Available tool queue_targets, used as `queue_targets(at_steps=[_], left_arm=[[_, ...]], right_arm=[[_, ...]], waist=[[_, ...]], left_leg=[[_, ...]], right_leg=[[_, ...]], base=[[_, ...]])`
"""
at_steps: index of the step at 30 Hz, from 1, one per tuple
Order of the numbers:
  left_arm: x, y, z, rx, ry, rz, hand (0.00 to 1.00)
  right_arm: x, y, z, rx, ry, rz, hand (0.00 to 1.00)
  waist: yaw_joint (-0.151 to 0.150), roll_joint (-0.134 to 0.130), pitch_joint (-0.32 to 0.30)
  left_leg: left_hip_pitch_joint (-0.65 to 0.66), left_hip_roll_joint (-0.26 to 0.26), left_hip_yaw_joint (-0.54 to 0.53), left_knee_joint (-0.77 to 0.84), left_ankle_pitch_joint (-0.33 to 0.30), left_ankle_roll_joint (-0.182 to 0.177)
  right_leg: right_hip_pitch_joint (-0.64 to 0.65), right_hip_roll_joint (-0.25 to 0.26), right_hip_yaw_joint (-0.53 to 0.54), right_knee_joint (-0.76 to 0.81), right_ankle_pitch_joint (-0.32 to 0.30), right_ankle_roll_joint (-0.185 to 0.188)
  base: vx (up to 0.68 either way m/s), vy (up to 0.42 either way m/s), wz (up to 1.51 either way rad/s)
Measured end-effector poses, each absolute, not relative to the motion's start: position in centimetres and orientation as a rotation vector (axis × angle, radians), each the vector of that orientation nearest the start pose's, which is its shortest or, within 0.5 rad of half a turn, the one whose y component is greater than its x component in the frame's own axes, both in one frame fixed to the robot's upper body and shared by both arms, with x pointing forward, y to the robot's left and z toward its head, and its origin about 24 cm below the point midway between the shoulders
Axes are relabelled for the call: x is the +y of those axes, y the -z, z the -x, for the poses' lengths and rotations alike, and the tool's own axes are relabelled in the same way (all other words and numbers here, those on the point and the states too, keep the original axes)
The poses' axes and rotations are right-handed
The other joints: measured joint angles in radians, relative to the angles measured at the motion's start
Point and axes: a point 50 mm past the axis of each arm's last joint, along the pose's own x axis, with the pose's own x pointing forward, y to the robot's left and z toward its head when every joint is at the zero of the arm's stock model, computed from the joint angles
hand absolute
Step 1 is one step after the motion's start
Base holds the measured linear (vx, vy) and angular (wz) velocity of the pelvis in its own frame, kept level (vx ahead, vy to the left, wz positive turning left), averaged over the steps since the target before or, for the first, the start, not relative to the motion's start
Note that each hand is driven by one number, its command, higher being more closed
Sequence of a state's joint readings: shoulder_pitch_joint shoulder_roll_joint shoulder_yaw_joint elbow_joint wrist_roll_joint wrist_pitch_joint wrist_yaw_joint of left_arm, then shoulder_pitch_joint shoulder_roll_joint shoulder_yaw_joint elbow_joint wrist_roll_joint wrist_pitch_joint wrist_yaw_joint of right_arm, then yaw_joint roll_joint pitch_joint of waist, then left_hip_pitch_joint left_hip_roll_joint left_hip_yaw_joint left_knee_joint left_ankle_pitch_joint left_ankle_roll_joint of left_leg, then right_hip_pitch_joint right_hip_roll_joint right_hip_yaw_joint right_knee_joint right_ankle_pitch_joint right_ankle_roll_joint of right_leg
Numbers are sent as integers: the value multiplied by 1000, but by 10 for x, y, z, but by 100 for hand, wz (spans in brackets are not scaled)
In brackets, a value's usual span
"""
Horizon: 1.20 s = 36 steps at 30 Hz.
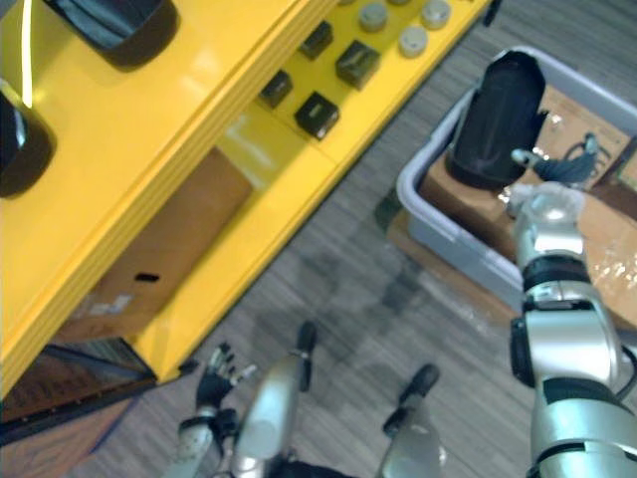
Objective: Walk over and take plastic housings, then place them on the shelf
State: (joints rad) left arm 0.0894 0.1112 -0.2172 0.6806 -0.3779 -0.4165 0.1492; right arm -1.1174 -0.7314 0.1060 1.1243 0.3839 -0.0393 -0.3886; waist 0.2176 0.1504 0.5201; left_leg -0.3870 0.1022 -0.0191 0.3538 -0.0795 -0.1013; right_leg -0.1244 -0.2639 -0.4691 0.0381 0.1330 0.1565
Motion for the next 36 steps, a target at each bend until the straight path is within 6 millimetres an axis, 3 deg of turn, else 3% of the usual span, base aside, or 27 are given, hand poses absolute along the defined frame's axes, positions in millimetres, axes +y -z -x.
queue_targets(at_steps=[7,9,16,22,29,36], left_arm=[[159,88,-182,382,-160,172,0],[157,88,-182,379,-153,171,0],[151,89,-180,390,-144,209,0],[144,89,-179,389,-114,218,0],[142,90,-179,391,-111,220,0],[136,91,-177,405,-83,220,0]], right_arm=[[-316,-272,-383,-340,673,293,0],[-316,-273,-383,-334,694,315,0],[-340,-239,-375,-81,923,310,0],[-359,-235,-362,-11,1074,298,0],[-363,-232,-360,34,1069,307,0],[-372,-213,-354,198,1064,314,0]], waist=[[20,15,1],[21,18,0],[30,33,-4],[30,48,-14],[31,52,-17],[35,75,-32]], left_leg=[[1,-11,-2,-32,22,2],[1,-17,-2,-32,22,3],[0,-28,-6,-37,25,6],[-28,-32,-23,-34,25,7],[-35,-36,-24,-36,26,6],[-37,-50,-27,-39,26,7]], right_leg=[[-14,-12,-5,7,0,0],[-14,-20,-6,11,-5,6],[-17,-33,-21,31,-17,3],[-38,-35,-30,39,-19,3],[-51,-41,-32,48,-27,8],[-52,-57,-42,58,-34,12]], base=[[3,11,3],[-15,35,5],[-19,19,5],[-6,6,4],[-5,3,1],[-9,10,4]])
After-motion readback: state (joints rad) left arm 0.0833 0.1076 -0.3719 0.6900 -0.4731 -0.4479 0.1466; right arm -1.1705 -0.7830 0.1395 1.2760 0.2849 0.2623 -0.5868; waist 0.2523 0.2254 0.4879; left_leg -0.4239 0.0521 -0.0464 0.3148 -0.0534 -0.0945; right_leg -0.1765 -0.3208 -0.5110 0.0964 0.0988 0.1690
